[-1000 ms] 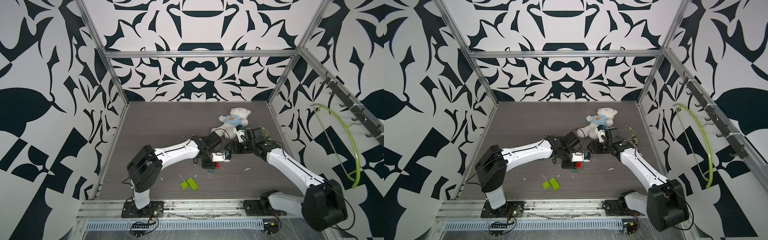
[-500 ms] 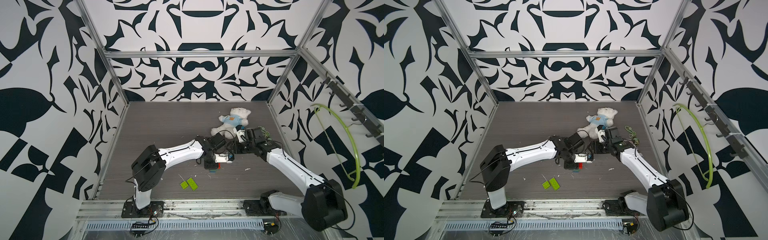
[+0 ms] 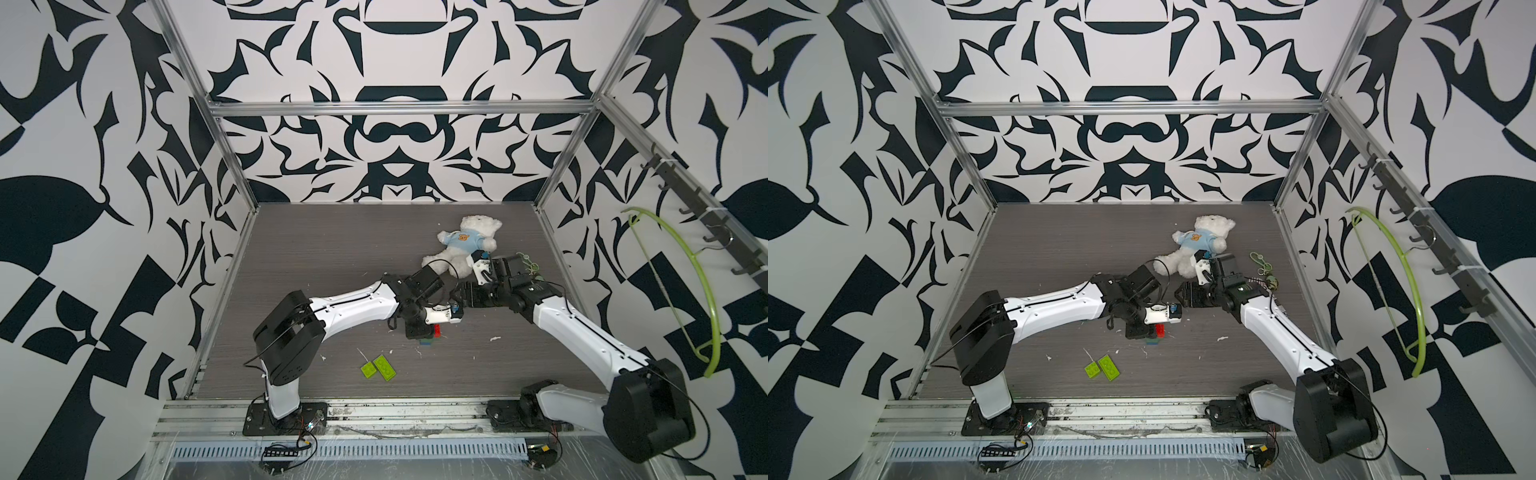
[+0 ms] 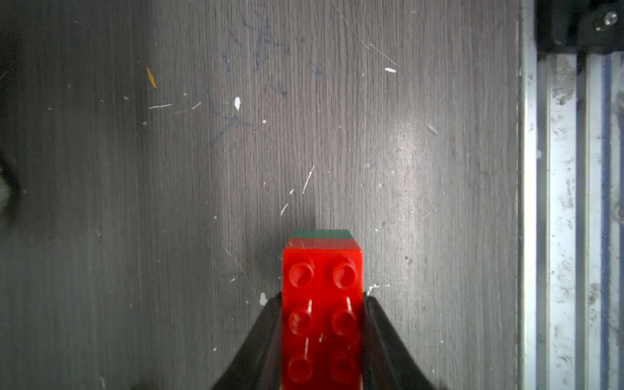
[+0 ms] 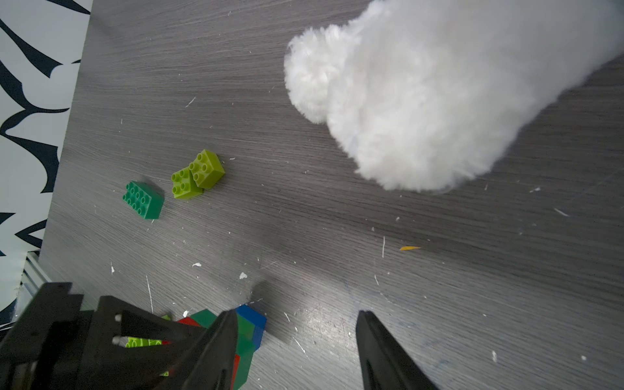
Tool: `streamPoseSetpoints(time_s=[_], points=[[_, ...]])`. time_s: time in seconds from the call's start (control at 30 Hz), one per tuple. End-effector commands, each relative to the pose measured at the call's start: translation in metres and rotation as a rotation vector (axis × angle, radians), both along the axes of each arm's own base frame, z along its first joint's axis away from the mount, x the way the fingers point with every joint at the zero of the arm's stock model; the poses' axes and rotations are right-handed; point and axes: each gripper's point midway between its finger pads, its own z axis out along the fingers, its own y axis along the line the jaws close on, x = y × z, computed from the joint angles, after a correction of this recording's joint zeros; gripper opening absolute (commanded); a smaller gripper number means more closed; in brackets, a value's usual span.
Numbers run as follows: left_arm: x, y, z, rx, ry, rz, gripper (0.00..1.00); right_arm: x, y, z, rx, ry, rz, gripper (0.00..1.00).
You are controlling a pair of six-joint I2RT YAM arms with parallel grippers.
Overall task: Assemble a carrot with lego
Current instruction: Assemble the lego brick with the lego brick, then pick up the lego brick from the center of the board.
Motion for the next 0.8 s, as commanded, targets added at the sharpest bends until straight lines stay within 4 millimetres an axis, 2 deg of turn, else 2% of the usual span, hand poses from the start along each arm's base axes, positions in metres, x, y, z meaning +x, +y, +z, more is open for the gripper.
streamPoseSetpoints(time_s=[0.0,0.07,0.2,0.47,0.57,0.67,0.77], points=[[-0.023,0.053,-0.064,0.277,0.127,0.031,0.15,0.005,0.0,0.004,0.005,-0.024,0.0,0.61],[-0.02,0.052,-0.063,0.288,0.111,0.032,0.16,0.005,0.0,0.003,0.002,-0.018,0.0,0.61],[-0.013,0.041,-0.044,0.231,0.07,0.033,0.34,0.005,-0.001,0.006,-0.004,-0.024,-0.002,0.61],[0.003,0.008,0.016,0.041,-0.009,0.038,0.77,0.005,-0.003,0.014,-0.014,-0.041,-0.008,0.61],[0.005,-0.001,0.045,-0.037,-0.027,0.05,0.84,0.008,-0.006,0.022,-0.026,-0.062,-0.023,0.61],[0.014,0.006,0.079,-0.138,-0.012,0.127,0.84,0.01,-0.009,0.035,-0.041,-0.094,-0.036,0.61],[0.037,0.039,0.108,-0.252,0.032,0.343,0.84,0.002,0.009,0.051,-0.072,-0.166,0.039,0.61]])
